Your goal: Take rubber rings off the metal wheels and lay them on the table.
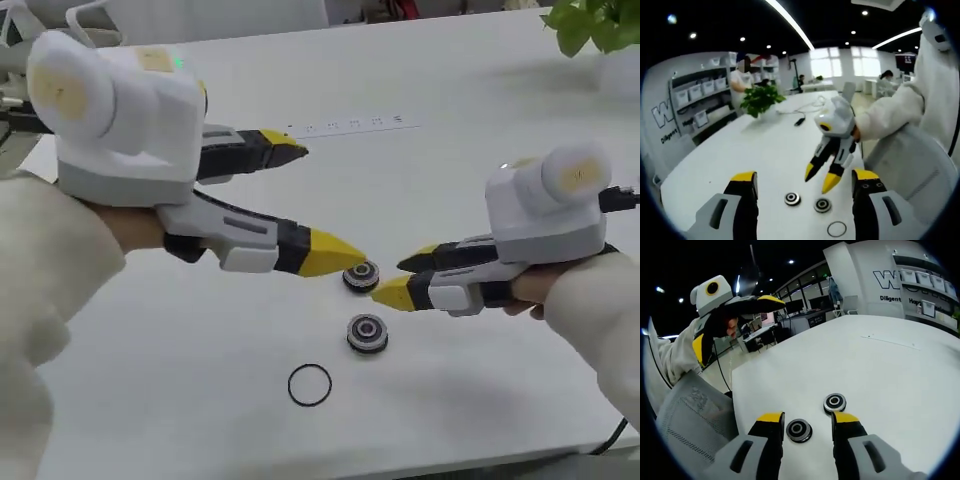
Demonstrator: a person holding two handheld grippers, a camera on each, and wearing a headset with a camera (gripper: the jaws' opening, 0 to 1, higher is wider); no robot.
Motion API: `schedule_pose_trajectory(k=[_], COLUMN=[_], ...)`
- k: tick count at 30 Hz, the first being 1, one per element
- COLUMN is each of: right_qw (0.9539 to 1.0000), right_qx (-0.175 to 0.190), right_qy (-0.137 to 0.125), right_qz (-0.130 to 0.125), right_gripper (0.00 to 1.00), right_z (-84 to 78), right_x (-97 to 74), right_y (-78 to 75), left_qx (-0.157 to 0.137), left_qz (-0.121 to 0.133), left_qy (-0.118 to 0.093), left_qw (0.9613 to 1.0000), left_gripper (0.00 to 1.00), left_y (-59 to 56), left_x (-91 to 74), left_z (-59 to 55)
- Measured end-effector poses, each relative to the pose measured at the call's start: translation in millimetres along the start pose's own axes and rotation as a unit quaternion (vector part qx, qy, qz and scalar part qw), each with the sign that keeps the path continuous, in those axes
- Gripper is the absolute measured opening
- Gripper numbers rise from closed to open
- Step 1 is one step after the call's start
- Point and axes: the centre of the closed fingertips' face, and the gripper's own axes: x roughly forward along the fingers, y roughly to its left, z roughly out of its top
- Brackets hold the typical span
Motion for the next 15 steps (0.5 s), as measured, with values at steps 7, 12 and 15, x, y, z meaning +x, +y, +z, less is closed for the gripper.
schedule_pose_trajectory(k=[7, 12, 15], right_qw=[0.9999, 0.9998, 0.9993], right_qx=[0.009, 0.01, 0.008], right_qy=[0.004, 0.017, 0.035], right_qz=[0.004, 0.01, 0.012], right_gripper=[0.35, 0.35, 0.35], right_z=[-6.8, -15.6, -24.2], right_x=[1.8, 6.0, 8.7], right_y=[-2.0, -1.0, -0.1], left_qx=[-0.032, -0.052, -0.062], left_qz=[-0.021, -0.013, -0.008], left_qy=[0.005, -0.001, -0.003], left_qw=[0.9992, 0.9986, 0.998], left_gripper=[0.73, 0.72, 0.68], left_y=[-8.5, -9.7, -10.1], left_x=[20.3, 29.4, 34.7], left_z=[-32.4, -51.6, -63.8])
